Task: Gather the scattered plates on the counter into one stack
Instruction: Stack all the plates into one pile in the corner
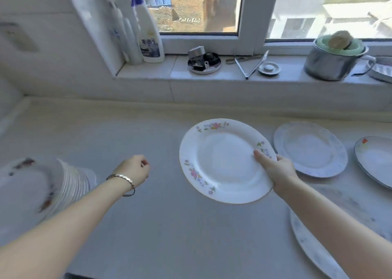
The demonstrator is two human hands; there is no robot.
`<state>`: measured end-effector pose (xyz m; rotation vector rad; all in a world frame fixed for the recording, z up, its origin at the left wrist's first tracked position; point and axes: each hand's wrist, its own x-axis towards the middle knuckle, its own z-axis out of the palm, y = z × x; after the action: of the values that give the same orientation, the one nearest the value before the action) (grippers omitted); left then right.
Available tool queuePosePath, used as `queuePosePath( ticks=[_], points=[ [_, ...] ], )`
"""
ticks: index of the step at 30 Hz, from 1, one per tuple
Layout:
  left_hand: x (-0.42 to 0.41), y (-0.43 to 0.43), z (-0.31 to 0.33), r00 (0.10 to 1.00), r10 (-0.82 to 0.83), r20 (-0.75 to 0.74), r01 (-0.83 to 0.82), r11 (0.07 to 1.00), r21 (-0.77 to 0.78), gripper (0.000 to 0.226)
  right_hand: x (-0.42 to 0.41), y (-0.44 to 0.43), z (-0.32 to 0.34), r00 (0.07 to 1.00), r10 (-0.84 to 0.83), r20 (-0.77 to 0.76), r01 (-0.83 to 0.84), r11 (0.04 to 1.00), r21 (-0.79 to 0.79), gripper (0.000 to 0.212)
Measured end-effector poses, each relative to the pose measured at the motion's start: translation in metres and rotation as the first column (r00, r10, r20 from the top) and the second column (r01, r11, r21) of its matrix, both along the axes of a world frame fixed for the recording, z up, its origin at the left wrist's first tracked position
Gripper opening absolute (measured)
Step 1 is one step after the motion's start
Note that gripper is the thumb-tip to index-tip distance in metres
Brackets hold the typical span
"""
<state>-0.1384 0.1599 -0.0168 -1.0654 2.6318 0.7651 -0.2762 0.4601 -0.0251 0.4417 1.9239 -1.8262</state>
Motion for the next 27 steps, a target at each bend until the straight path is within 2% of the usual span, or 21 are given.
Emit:
queuePosePath(
  ticks=[7,10,14,19,23,27],
  points=[
    [0.102,-0.151,0.051,0.982,0.153,-0.114,-0.169,0.975,-0.144,0.02,0.072,-0.184,0.016,0.987,0.139,0.076,-0.129,0.984,-0.124,0.015],
    [0.154,-0.206,0.055,0.959,0.254,-0.125,-0.271,0.95,-0.154,0.016,0.107,-0.254,0.014,0.975,0.207,0.076,-0.199,0.975,-0.097,0.022],
    [0.211,-0.26,0.046,0.915,0.385,-0.123,-0.396,0.915,-0.082,0.02,0.149,-0.328,0.012,0.955,0.296,0.005,-0.296,0.955,0.004,0.019],
    [0.253,-0.29,0.032,0.888,0.448,-0.107,-0.454,0.89,-0.046,0.017,0.184,-0.384,0.005,0.921,0.386,-0.048,-0.384,0.922,0.053,0.011],
    [0.268,-0.307,0.025,0.855,0.5,-0.135,-0.507,0.862,-0.015,0.019,0.2,-0.406,-0.001,0.899,0.433,-0.062,-0.426,0.899,0.103,0.013],
    [0.274,-0.319,0.018,0.863,0.484,-0.146,-0.491,0.871,-0.015,0.016,0.208,-0.419,-0.004,0.869,0.48,-0.122,-0.45,0.867,0.214,0.014]
  ],
)
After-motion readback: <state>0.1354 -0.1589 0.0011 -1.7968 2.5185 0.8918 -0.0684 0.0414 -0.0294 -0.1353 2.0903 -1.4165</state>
